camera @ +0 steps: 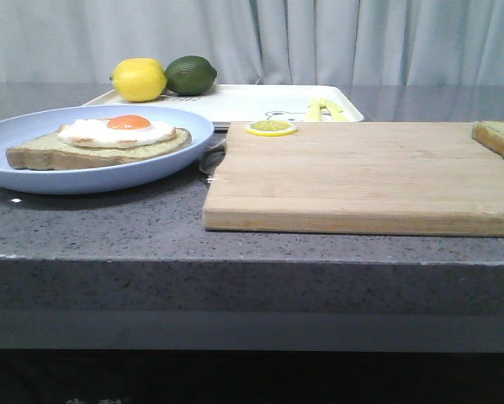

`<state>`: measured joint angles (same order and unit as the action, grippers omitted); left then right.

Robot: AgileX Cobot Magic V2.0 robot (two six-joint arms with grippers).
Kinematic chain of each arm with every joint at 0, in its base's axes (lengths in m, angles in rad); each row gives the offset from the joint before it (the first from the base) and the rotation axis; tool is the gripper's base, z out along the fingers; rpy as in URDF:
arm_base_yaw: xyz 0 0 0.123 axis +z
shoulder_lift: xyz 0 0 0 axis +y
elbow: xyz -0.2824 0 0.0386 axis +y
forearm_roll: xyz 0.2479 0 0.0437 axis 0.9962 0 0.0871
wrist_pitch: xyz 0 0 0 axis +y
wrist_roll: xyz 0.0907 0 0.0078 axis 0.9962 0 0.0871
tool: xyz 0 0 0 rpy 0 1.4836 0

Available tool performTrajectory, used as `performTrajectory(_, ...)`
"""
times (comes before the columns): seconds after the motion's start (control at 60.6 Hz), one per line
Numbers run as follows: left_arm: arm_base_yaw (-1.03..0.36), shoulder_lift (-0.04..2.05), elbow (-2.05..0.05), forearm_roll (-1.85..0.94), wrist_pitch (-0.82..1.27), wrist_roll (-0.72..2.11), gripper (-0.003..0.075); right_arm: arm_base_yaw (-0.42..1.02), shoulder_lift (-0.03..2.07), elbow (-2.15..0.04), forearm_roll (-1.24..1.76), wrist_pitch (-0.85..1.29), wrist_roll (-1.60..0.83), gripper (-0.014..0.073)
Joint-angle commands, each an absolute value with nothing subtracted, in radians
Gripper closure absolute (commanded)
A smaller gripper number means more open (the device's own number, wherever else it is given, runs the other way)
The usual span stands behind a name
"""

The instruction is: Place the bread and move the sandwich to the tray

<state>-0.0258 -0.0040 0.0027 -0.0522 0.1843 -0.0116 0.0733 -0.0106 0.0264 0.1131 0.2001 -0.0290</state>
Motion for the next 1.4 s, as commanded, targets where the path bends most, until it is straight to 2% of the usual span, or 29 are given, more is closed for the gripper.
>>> performTrajectory(0.0, -0.031, -0.027, 0.016, -0.06, 0.097, -0.021, 0.0739, 0.068, -0.032, 0.022, 0.104, 0.123, -0.029, 0.0655)
performTrajectory(1.172, -0.031, -0.027, 0.016, -0.06, 0.095, -0.021, 0.0739, 0.069, -0.032, 0.022, 0.122, 0.014, -0.029, 0.0655)
performTrajectory(1.387, -0.031, -0.027, 0.009, -0.199, -0.086, -0.021, 0.0739, 0.069, -0.032, -0.042, 0.194, 0.0, -0.029, 0.0655)
